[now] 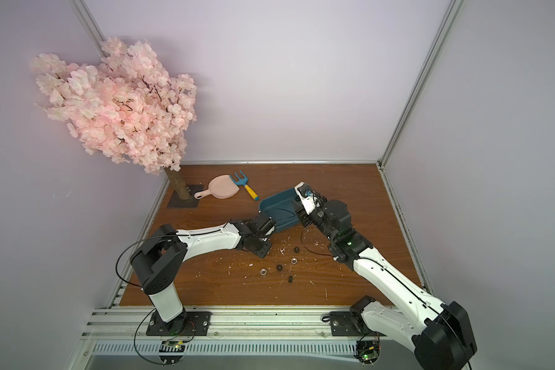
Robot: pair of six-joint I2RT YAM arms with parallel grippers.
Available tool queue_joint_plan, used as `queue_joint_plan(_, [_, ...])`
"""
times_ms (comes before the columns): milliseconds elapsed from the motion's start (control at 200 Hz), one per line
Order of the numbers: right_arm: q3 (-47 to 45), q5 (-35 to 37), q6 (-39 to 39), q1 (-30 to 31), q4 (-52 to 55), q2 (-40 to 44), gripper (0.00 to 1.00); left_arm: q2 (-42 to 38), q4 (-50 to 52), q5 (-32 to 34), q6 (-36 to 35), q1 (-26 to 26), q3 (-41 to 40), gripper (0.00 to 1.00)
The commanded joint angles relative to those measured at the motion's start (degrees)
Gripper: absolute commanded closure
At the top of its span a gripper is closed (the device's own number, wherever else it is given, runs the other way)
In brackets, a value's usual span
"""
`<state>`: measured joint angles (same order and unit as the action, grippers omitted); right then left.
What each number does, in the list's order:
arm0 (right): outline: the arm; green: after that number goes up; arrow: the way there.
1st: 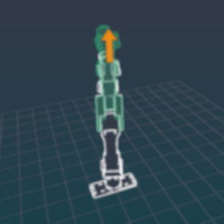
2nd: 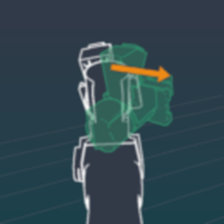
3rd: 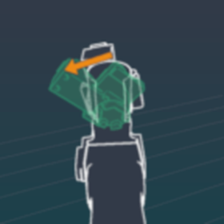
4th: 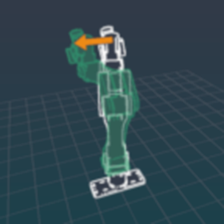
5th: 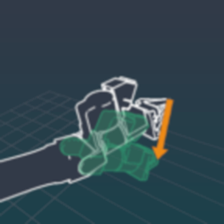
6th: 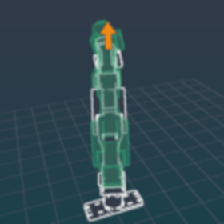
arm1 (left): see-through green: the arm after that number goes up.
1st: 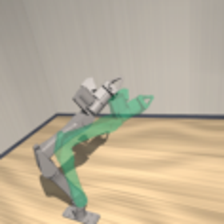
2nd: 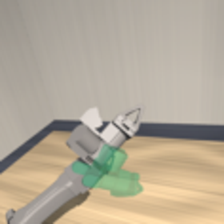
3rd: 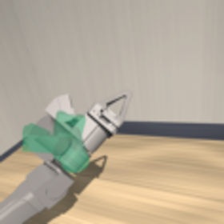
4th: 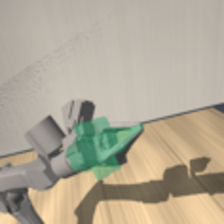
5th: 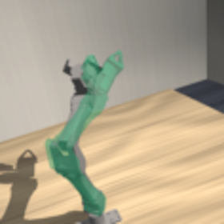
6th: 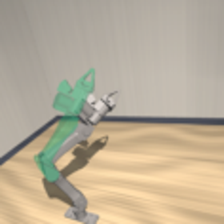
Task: Put the nuts on the desktop into the storage box
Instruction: Pick up the nut from the center of the board.
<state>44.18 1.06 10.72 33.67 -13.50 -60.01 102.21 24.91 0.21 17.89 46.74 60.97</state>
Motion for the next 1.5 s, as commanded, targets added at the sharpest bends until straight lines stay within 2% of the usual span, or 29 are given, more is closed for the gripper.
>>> queue_joint_plan(0, [-0.2, -0.5, 0.4, 0.3, -1.8, 0.7, 0.45, -0.2, 5.3, -0.6, 0.3, 0.2, -2.0, 0.63])
queue_joint_plan(285, [0.0, -0.6, 0.3, 0.4, -1.7, 0.7, 0.45, 2.5, 5.0, 0.7, -0.2, 0.2, -1.2, 0.7])
queue_joint_plan(395, [0.1, -0.9, 0.3, 0.5, -1.5, 0.7, 0.45, 3.1, 5.0, 1.3, -0.6, 0.2, -0.8, 0.79])
queue_joint_plan(505, [0.0, -1.7, 0.6, 0.7, -1.6, 0.5, 0.45, 2.1, 5.1, 0.2, -0.9, 0.2, -0.8, 0.8])
queue_joint_plan(606, [-0.4, -4.7, 2.1, 0.8, -2.3, 0.3, 0.43, -0.8, 5.1, -1.9, -0.9, -0.4, -1.3, 0.81])
queue_joint_plan(701, [-2.6, -11.9, 5.4, 1.5, -5.1, 0.6, 0.37, -5.0, 5.1, -5.2, -1.0, -1.8, -1.8, 0.81])
queue_joint_plan(836, [-9.7, -23.9, 11.3, 3.5, -15.3, 2.8, 0.3, -11.8, 5.0, -11.4, -1.4, -4.8, -2.2, 0.81])
queue_joint_plan(976, [-16.1, -27.6, 12.6, 4.7, -26.9, 3.9, 0.23, -18.8, 4.5, -19.0, -1.6, -7.1, -1.7, 0.81])
queue_joint_plan(1166, [-18.7, -35.0, 15.3, 6.2, -32.7, 1.9, 0.21, -26.3, 1.6, -28.5, 0.0, -8.8, -0.7, 0.8])
queue_joint_plan(1281, [-20.9, -35.6, 15.3, 8.4, -39.7, 0.0, 0.21, -29.8, -4.6, -38.8, 3.0, -10.7, -2.5, 0.79])
queue_joint_plan(1391, [-21.2, -34.8, 13.8, 9.6, -43.2, -1.7, 0.21, -33.1, -14.9, -48.8, 9.1, -13.2, -6.7, 0.79])
queue_joint_plan(1496, [-22.3, -33.2, 11.7, 9.8, -47.2, -2.1, 0.22, -35.4, -23.7, -54.2, 14.6, -14.5, -9.9, 0.78])
